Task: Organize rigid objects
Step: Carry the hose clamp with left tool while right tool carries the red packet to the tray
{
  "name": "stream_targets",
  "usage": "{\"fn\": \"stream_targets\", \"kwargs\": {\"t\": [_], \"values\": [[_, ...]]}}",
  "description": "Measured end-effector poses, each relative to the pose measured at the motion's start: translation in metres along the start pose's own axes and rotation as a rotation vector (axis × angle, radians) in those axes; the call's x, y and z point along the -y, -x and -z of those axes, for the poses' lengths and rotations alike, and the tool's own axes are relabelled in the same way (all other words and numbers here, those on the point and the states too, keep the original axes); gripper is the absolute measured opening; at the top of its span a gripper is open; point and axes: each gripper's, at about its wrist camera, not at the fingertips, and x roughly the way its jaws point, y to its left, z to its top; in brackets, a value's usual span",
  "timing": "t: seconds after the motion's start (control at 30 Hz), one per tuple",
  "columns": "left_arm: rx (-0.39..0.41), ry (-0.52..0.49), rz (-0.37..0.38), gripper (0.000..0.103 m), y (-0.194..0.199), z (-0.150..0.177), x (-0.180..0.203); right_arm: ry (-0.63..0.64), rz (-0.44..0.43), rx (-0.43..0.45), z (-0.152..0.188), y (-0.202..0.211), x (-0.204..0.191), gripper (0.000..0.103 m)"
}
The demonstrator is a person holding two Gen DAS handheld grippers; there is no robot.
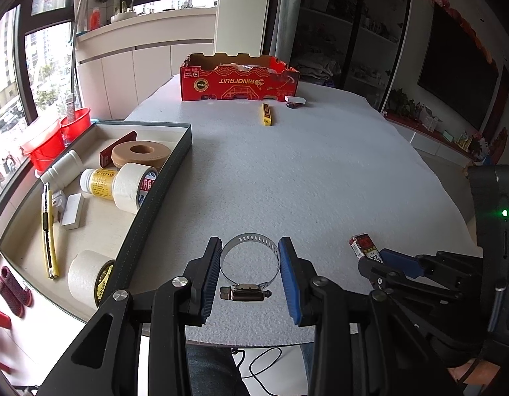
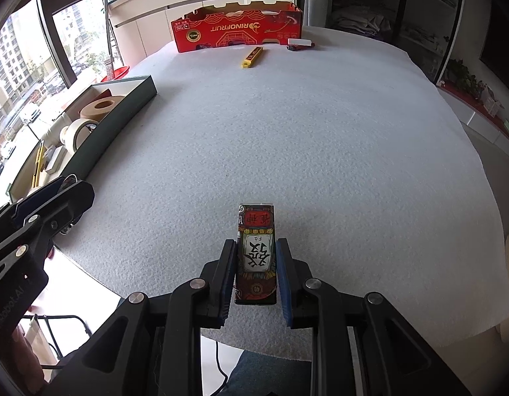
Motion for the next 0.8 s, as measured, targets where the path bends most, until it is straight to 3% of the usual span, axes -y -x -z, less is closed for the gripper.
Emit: {"fn": "stream_targets", "kwargs": {"t": [0.43, 0.8], "values": [[0.058, 0.062, -0.030, 0.038, 0.021, -0.007, -0.024, 0.048, -0.028, 0.021, -0.020, 0.003, -0.023, 0.025], [0.113, 0.199, -0.161, 0.038, 0.045, -0.022, -0.096, 0.140, -0.129, 0.084, -0.062, 0.015, -0.070, 0.025]]}}
